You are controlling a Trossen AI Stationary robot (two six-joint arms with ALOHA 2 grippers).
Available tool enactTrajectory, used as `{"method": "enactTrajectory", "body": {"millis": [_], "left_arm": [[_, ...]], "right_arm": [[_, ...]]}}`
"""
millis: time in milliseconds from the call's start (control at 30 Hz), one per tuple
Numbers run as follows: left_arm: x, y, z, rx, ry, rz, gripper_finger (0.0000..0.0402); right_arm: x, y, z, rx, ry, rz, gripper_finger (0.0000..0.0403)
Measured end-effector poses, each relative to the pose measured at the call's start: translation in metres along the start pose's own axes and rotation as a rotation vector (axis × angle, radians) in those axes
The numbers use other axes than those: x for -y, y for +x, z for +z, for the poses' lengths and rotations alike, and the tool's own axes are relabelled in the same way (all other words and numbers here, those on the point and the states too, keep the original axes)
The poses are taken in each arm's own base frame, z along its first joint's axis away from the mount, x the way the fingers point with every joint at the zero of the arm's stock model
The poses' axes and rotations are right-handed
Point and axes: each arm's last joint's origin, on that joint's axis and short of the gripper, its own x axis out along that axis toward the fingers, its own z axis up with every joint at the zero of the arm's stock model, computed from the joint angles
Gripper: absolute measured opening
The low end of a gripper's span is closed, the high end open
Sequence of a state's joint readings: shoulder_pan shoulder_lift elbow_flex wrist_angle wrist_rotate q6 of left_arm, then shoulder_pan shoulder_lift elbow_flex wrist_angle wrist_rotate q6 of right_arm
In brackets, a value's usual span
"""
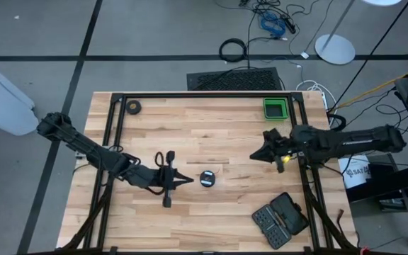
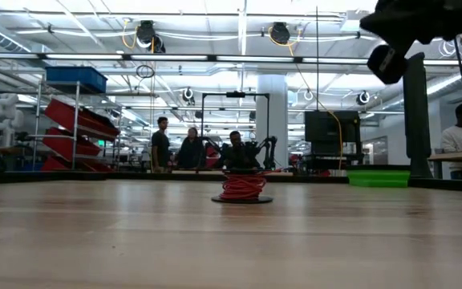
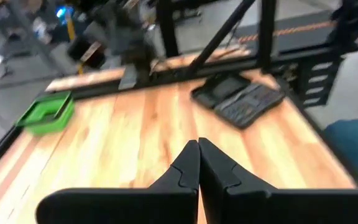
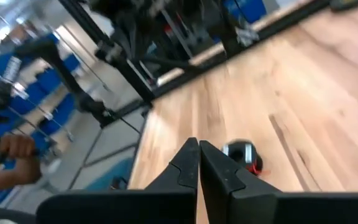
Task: Coil cords
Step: Uncoil the red wire on the black spool
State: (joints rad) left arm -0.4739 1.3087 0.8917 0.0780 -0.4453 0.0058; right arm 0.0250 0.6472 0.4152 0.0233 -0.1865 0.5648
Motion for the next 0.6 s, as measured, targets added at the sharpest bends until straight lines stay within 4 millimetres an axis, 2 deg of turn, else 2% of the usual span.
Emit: {"method": "enactTrajectory", "body": {"millis": [167,333,467,600], "left_arm": [[-0.005,0.003,-0.014,-0.063,-0.005,0.029,0.0002],[-0.009,0.006,-0.018,-0.089,0.002,0.044,0.0012],[-0.012,0.007,-0.019,-0.099,0.0,0.055,0.004],[-0.014,0.008,-0.023,-0.136,-0.031,0.056,0.0059]], "right_arm": [[0.006,0.019,-0.014,-0.127,-0.039,-0.04,0.0],[0.01,0.036,-0.035,-0.3,-0.021,-0.078,0.0],[0.012,0.046,-0.045,-0.362,-0.164,-0.09,0.0],[0.016,0.047,-0.049,-0.362,-0.273,-0.195,0.0]]}}
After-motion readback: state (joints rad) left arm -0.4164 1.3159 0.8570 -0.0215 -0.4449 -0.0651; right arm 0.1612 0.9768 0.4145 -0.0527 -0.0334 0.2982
